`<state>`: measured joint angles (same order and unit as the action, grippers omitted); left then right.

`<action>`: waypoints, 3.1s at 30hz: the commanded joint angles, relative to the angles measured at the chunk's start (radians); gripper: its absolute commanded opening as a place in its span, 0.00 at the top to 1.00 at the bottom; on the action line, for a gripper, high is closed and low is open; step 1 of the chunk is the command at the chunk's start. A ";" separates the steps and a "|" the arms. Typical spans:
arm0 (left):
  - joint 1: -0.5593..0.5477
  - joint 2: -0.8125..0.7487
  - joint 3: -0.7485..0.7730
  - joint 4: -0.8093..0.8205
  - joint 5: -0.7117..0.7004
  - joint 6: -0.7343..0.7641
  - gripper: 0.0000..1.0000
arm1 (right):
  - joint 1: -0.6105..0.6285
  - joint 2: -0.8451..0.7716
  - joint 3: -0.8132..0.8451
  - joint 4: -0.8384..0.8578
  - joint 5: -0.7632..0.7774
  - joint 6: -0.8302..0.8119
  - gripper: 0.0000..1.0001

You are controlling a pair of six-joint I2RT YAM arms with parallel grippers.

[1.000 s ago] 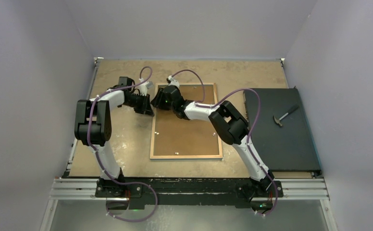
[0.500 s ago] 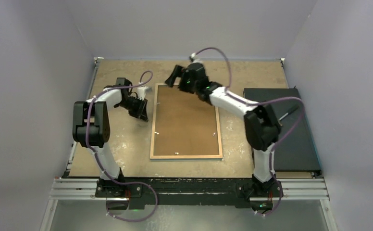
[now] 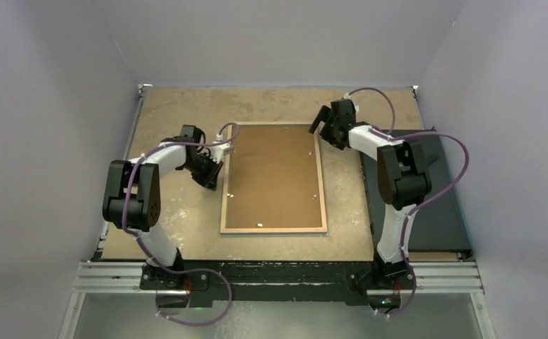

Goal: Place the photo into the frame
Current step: Adjust the photo frame at the center of the board.

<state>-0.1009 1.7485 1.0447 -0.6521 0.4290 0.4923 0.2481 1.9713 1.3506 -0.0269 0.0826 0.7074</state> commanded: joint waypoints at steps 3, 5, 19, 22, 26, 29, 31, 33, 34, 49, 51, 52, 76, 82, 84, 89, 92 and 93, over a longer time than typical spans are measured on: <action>-0.068 -0.033 -0.072 0.083 -0.069 0.040 0.89 | 0.014 0.075 0.066 0.020 -0.097 -0.003 0.01; -0.083 -0.029 -0.078 0.090 -0.072 0.042 0.89 | 0.020 0.113 0.095 0.064 -0.118 -0.002 0.01; -0.299 0.067 -0.039 0.140 -0.021 -0.048 0.91 | 0.312 0.561 0.845 -0.142 -0.288 0.000 0.01; -0.341 0.093 -0.008 0.125 0.009 -0.075 0.91 | 0.339 0.575 0.849 -0.087 -0.389 -0.005 0.01; -0.350 0.092 0.057 0.008 0.087 -0.070 0.88 | 0.352 0.546 0.793 -0.028 -0.485 -0.049 0.01; -0.335 0.035 0.098 -0.109 0.121 -0.029 0.81 | 0.353 0.513 0.763 -0.012 -0.502 -0.080 0.01; -0.304 -0.013 0.130 -0.197 0.138 -0.007 0.76 | 0.355 0.496 0.758 -0.009 -0.514 -0.093 0.01; -0.233 -0.054 0.179 -0.254 0.156 0.003 0.70 | 0.357 0.483 0.772 -0.029 -0.502 -0.105 0.01; -0.188 -0.071 0.206 -0.278 0.177 0.007 0.66 | 0.358 0.472 0.773 -0.040 -0.481 -0.110 0.01; 0.141 0.069 0.332 -0.095 0.194 -0.200 0.59 | 0.246 -0.160 0.143 -0.127 -0.029 -0.092 0.01; 0.141 0.065 0.284 -0.072 0.211 -0.199 0.63 | 0.221 -0.271 0.006 -0.150 0.004 -0.076 0.01; 0.141 0.063 0.265 -0.066 0.216 -0.196 0.65 | 0.207 -0.348 -0.066 -0.159 0.017 -0.068 0.01; 0.160 0.002 0.051 0.003 0.180 -0.145 0.94 | 0.132 -0.620 -0.612 -0.176 0.016 0.014 0.01; 0.160 0.005 0.026 0.016 0.191 -0.146 0.96 | 0.131 -0.556 -0.567 -0.104 -0.022 0.008 0.01; 0.161 0.006 0.019 0.022 0.194 -0.146 0.96 | 0.131 -0.522 -0.528 -0.088 -0.023 0.001 0.01; 0.160 0.013 0.003 0.025 0.211 -0.146 0.97 | 0.130 -0.406 -0.393 -0.089 -0.033 -0.014 0.01; 0.161 0.010 -0.001 0.022 0.217 -0.144 0.97 | 0.130 -0.350 -0.330 -0.080 -0.034 -0.032 0.01; 0.161 0.008 -0.002 0.018 0.218 -0.140 0.97 | 0.129 -0.331 -0.309 -0.080 -0.037 -0.038 0.01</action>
<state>0.0681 1.7664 1.0748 -0.6197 0.6151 0.3321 0.3634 1.6112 0.9340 -0.1837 0.0975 0.6777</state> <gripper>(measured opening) 0.036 0.987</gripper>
